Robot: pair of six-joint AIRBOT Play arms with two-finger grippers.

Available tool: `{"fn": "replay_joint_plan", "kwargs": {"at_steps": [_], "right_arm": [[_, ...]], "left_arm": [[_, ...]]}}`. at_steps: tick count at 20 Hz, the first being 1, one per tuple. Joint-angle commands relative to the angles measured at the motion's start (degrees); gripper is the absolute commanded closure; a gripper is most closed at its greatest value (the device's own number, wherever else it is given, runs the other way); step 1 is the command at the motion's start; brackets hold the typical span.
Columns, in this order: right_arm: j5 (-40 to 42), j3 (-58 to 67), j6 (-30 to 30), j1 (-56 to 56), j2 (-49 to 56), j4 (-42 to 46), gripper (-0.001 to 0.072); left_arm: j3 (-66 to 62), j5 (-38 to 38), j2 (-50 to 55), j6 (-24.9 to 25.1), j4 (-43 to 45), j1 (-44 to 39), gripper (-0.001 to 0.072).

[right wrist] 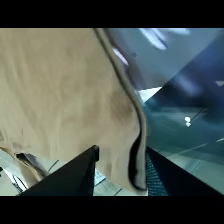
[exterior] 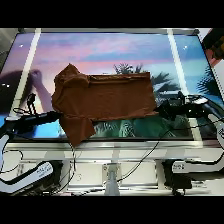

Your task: Fold the clothes and pants, and hang the long-sleeved shirts on hangers.

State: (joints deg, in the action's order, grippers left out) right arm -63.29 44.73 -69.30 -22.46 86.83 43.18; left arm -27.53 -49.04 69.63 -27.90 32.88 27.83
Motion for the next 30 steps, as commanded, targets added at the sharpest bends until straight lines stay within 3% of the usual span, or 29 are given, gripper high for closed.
{"fn": "replay_joint_plan", "kwargs": {"at_steps": [1, 3, 4, 5, 10, 12, 15, 19, 24, 27, 30], "right_arm": [[0.92, -0.02, -0.04, 0.02, 0.02, -0.92, 0.0458], [1.2, -0.02, -0.02, 0.02, 0.02, -0.98, 0.0476], [1.09, -0.02, -0.02, 0.02, 0.0, -1.05, 0.0551], [0.61, 0.0, 0.22, 0.02, -0.02, -1.51, 0.0687], [-11.08, 2.58, 18.27, 0.0, -1.05, -14.53, 0.0692], [-14.86, 5.16, 21.9, 0.0, -3.08, -20.57, 0.0693], [-15.8, 11.19, 22.27, 0.0, -8.24, -23.28, 0.0693], [-15.19, 20.2, 20.31, -0.07, -18.1, -21.64, 0.0693], [-9.09, 28.98, 16.09, -0.07, -33.94, -19.08, 0.0693], [-1.75, 32.65, 10.45, -0.07, -43.08, -16.48, 0.0693], [2.25, 37.0, 8.72, -0.07, -50.84, -11.41, 0.0693]], "left_arm": [[-0.02, 0.0, -0.02, 0.0, 0.0, 0.0, 0.0689], [-0.02, 0.0, -0.02, 0.0, 0.0, 0.0, 0.0689], [-0.02, 0.0, -0.02, 0.0, 0.0, 0.0, 0.0689], [-0.02, -0.07, -0.02, -0.02, 0.0, 0.0, 0.0689], [-0.42, -8.55, -0.31, -0.9, -2.19, 0.0, 0.069], [-2.29, -14.12, -1.38, -0.92, -4.92, 0.0, 0.069], [-7.56, -20.68, -6.38, -3.08, -10.88, 0.0, 0.0692], [-17.77, -20.15, -19.08, -7.72, -13.0, 0.0, 0.0692], [-28.65, -8.26, -37.24, -10.73, -13.25, 0.0, 0.0692], [-29.16, 7.91, -48.76, -10.73, -13.66, 0.02, 0.0691], [-29.16, 22.53, -58.4, -10.71, -13.66, 0.02, 0.0692]]}}
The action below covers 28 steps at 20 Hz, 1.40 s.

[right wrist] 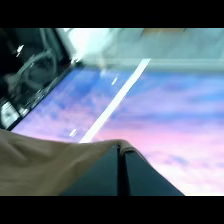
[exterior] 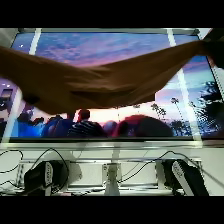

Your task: Fold the clothes and pants, and hang the long-sleeved shirts on hangers.

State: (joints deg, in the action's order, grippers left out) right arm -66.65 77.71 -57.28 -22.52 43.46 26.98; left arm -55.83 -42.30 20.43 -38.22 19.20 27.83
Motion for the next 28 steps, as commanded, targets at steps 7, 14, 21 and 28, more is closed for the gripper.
{"fn": "replay_joint_plan", "kwargs": {"at_steps": [7, 14, 21, 28], "right_arm": [[10.84, 11.72, -5.25, 0.02, -16.28, 18.32, 0.0693], [4.46, 7.34, -11.58, 0.02, -8.09, 20.98, 0.0693], [0.11, 1.42, -12.79, 0.09, 10.51, 18.03, 0.0693], [5.55, 1.16, -12.52, 5.01, 30.4, 16.41, 0.0692]], "left_arm": [[-0.87, 20.15, -15.39, -1.99, 0.02, 0.02, 0.0691], [-0.83, -0.04, -2.6, -10.97, 0.04, 0.02, 0.0691], [-0.85, -13.81, 25.38, -12.37, 0.02, -4.33, 0.0692], [-1.03, 9.14, 49.48, -6.29, 0.07, -25.9, 0.0691]]}}
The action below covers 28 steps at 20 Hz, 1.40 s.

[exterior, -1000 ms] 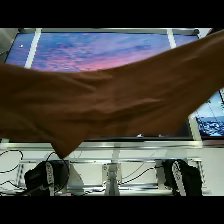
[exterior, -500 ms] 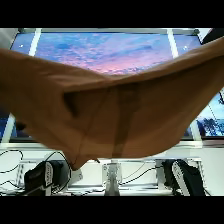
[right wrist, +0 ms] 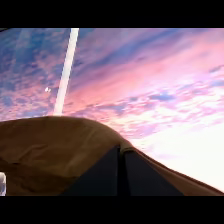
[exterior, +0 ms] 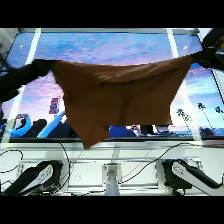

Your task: Fold the clothes and pants, and hang the long-sleeved shirts on hangers.

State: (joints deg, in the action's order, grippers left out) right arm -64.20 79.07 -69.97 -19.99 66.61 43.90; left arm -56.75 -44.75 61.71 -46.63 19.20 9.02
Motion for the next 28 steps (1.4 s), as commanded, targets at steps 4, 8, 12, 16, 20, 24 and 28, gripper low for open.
{"fn": "replay_joint_plan", "kwargs": {"at_steps": [4, 8, 12, 16, 20, 24, 28], "right_arm": [[12.7, -0.2, 0.13, 5.9, 13.64, 2.45, 0.0692], [20.15, -0.2, -4.42, 6.08, 16.06, 9.01, 0.0693], [14.78, -0.2, -4.44, 6.1, 16.44, 13.25, 0.0693], [6.1, -0.2, -4.61, 6.1, 16.98, 20.11, 0.0693], [2.54, -0.26, -4.59, 6.1, 18.47, 21.57, 0.0693], [2.51, -3.08, -4.59, 6.1, 19.71, 21.55, 0.0693], [4.35, -8.09, -4.57, 6.1, 19.74, 21.44, 0.0692]], "left_arm": [[-0.11, 25.07, 10.73, 2.1, 0.17, -8.83, 0.0691], [-0.11, 26.88, 10.73, 2.08, 0.31, -6.62, 0.0691], [-0.04, 20.85, 10.75, -1.64, 10.29, -7.65, 0.0693], [-0.04, 10.54, 10.8, -25.66, 39.45, -6.91, 0.0692], [-0.02, -3.61, 10.82, -35.67, 54.58, -5.88, 0.0691], [0.09, -5.6, 10.84, -35.65, 56.22, -5.88, 0.069], [0.09, -5.25, 12.83, -35.67, 55.12, -6.43, 0.0689]]}}
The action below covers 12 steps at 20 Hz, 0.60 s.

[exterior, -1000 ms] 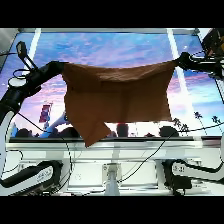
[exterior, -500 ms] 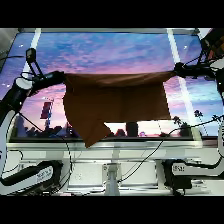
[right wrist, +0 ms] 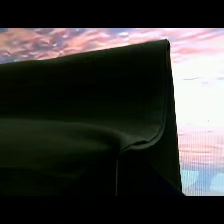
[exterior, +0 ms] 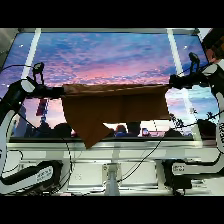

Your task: Fold the clothes and pants, and hang the long-sleeved shirts on hangers.

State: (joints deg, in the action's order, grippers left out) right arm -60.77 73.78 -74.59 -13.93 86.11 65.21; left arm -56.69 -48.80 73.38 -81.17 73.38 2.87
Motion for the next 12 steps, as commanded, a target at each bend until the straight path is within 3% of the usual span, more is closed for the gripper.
{"fn": "replay_joint_plan", "kwargs": {"at_steps": [1, 3, 4, 5, 6, 7, 8, 12], "right_arm": [[1.77, -3.67, 0.04, 0.04, 0.24, 0.07, 0.0692], [2.69, -4.52, 0.04, 0.07, 0.24, -0.13, 0.0692], [2.86, -4.5, 0.04, 0.07, 0.24, -0.22, 0.0691], [2.84, -4.5, 0.04, 0.04, 0.24, -0.5, 0.0659], [2.84, -4.5, 0.09, 0.07, 0.24, -0.5, 0.0534], [2.84, -4.5, 0.2, 0.04, 0.24, -0.48, 0.0328], [2.86, -4.46, 0.68, 0.04, 0.17, -0.46, 0.021], [1.14, -2.32, 0.68, 0.0, -1.14, 1.01, 0.0203]], "left_arm": [[0.02, -1.2, 2.03, -1.14, -0.5, -0.5, 0.0689], [0.02, -1.18, 3.85, -1.11, -2.8, -1.09, 0.0681], [0.02, -1.2, 4.83, -1.11, -3.43, -1.46, 0.0643], [0.02, -1.25, 5.64, -1.14, -3.65, -1.64, 0.0461], [0.02, -1.77, 6.21, -1.14, -4.13, -1.88, 0.0222], [0.02, -2.03, 6.58, -1.11, -4.74, -2.27, 0.008], [0.0, -2.05, 6.54, -0.92, -4.9, -2.58, 0.0071], [-0.28, -2.99, 3.65, 0.59, -4.44, -2.14, 0.0071]]}}
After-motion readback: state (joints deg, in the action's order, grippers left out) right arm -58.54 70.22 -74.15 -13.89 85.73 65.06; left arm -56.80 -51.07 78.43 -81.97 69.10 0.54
